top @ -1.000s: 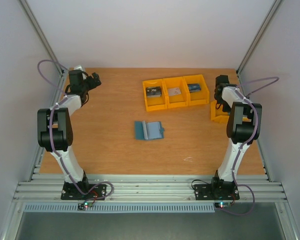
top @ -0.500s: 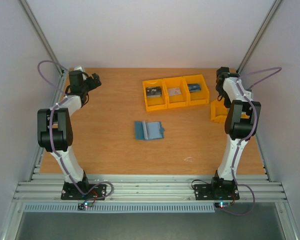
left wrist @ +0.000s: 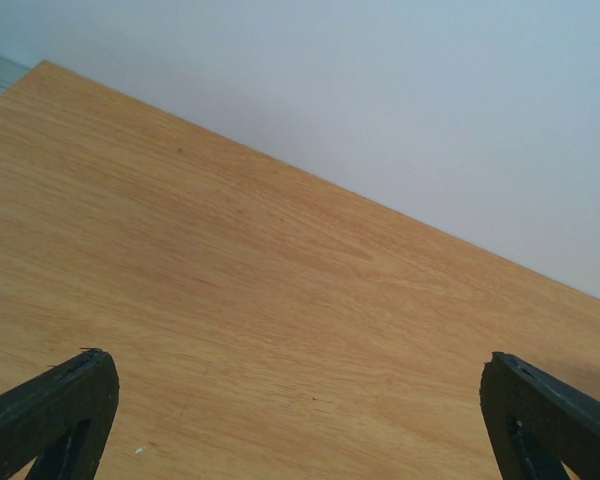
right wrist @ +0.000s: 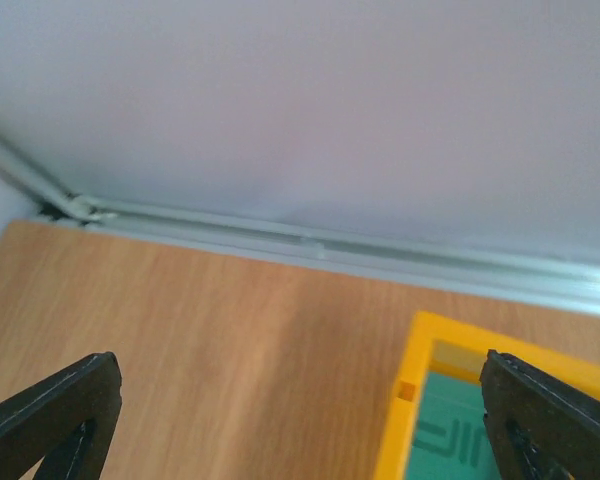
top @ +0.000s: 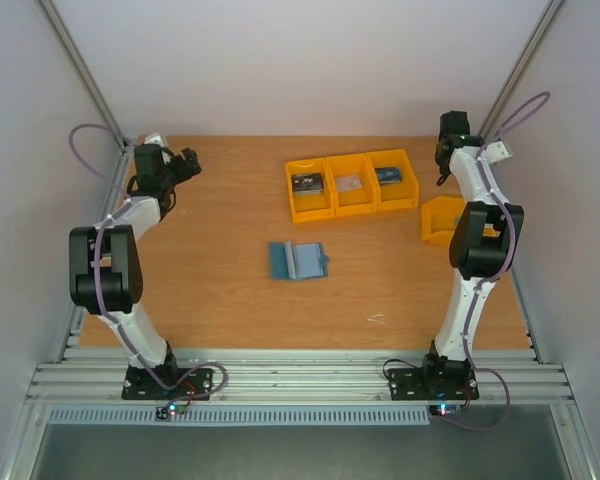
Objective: Take the credit cards out of the card holder
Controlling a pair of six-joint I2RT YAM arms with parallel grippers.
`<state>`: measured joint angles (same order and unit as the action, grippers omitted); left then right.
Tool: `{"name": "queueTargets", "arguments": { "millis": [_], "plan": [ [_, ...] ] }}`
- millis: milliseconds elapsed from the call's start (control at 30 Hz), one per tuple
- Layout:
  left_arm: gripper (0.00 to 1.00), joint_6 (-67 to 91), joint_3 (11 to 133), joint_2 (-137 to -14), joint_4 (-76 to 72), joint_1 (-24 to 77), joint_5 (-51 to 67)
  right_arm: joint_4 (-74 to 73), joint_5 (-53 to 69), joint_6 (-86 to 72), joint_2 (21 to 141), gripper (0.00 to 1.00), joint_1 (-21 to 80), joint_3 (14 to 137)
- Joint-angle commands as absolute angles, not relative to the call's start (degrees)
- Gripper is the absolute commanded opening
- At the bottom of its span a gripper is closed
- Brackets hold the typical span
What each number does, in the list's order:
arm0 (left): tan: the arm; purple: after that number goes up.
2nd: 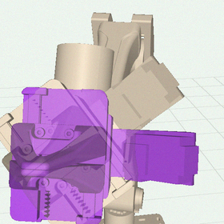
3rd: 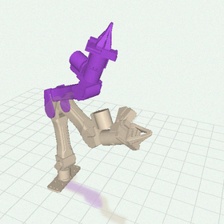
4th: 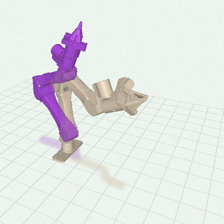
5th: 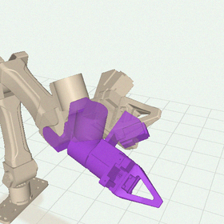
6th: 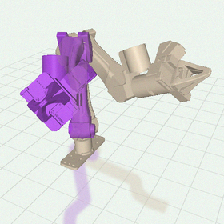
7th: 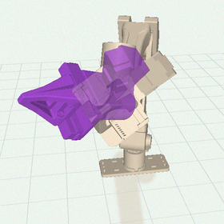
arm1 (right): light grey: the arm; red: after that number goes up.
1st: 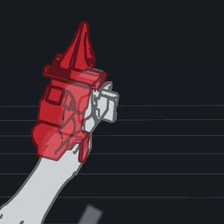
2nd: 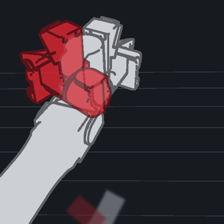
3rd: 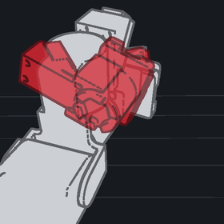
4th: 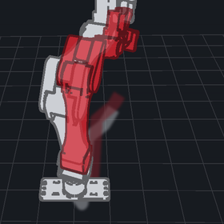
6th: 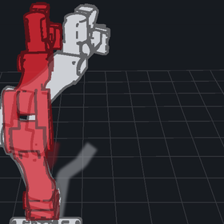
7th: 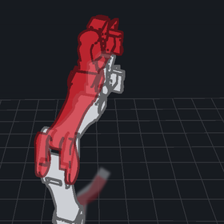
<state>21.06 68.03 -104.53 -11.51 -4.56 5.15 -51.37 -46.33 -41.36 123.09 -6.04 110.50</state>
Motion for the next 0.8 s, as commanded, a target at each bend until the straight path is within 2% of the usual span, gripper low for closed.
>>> {"name": "queueTargets", "arguments": {
  "millis": [0,167,233,400,533,767],
  "plan": [
    [0.99,19.7,64.9,-99.2,-17.1,-5.0,5.2,-33.1,-42.3,-13.0,115.9,0.99,-5.7,108.7],
    [0.99,18.6,58.2,-94.2,-19.4,-4.9,4.7,-12.2,-22.6,13.6,106.6,0.98,-5.6,98.0],
    [0.99,18.6,55.0,-91.8,-19.4,-4.9,3.2,-6.8,-11.5,18.3,102.2,0.99,-5.6,92.6],
    [0.99,18.0,47.0,-85.3,-18.2,-4.9,-6.3,1.6,5.1,23.1,92.2,0.98,-5.6,77.4],
    [0.99,16.8,38.4,-77.7,-19.0,-4.9,-11.4,6.1,8.1,24.9,84.2,0.99,-5.6,64.7],
    [0.99,13.5,23.9,-66.2,-22.8,-4.9,-10.2,15.8,7.6,26.0,73.2,0.99,-6.5,41.4]
  ]
}}
